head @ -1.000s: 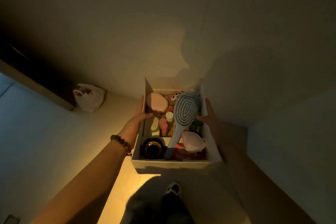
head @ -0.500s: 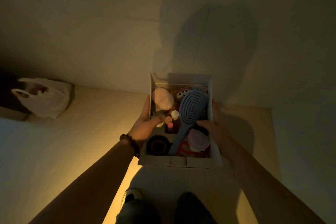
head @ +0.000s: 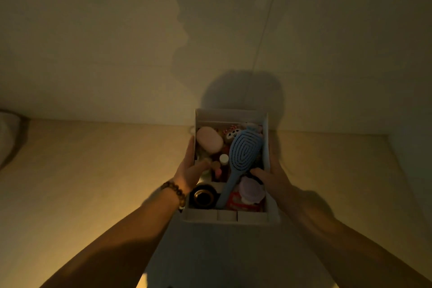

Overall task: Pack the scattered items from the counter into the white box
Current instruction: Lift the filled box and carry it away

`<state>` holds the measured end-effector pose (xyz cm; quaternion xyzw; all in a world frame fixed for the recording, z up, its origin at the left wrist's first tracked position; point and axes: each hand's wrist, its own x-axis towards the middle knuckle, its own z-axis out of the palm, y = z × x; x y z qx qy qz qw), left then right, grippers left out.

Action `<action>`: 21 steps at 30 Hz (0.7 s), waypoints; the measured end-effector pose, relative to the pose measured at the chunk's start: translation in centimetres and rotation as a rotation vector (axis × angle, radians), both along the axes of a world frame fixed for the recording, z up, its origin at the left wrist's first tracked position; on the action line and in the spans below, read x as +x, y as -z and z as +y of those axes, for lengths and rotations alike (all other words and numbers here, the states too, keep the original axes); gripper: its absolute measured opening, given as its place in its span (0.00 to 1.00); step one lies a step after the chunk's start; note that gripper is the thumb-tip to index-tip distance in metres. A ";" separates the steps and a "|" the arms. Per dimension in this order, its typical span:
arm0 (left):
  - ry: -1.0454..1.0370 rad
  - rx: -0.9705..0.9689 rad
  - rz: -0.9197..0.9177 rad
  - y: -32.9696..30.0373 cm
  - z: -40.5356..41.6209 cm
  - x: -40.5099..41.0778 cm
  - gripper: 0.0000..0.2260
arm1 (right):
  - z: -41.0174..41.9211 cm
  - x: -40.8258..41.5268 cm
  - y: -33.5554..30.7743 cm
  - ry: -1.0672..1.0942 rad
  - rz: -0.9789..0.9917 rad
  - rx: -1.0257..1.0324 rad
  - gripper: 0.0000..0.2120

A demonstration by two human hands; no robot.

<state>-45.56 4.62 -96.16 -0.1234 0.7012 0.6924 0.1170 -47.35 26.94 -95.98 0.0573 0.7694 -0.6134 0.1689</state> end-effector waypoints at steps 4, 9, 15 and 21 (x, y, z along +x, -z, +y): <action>-0.040 -0.090 -0.042 2.3 0.5 -0.9 0.39 | 0.1 -1.0 3.4 0.006 0.041 0.057 0.32; -0.040 -0.417 0.006 3.4 0.1 -0.3 0.37 | 0.2 -0.8 4.3 0.052 0.095 0.224 0.37; 0.044 -0.609 0.142 4.0 0.6 0.8 0.38 | -0.3 -0.4 4.1 -0.040 0.251 0.329 0.41; 0.132 -0.683 0.128 4.5 0.7 -2.8 0.46 | 0.0 -3.9 4.3 -0.109 0.256 0.467 0.42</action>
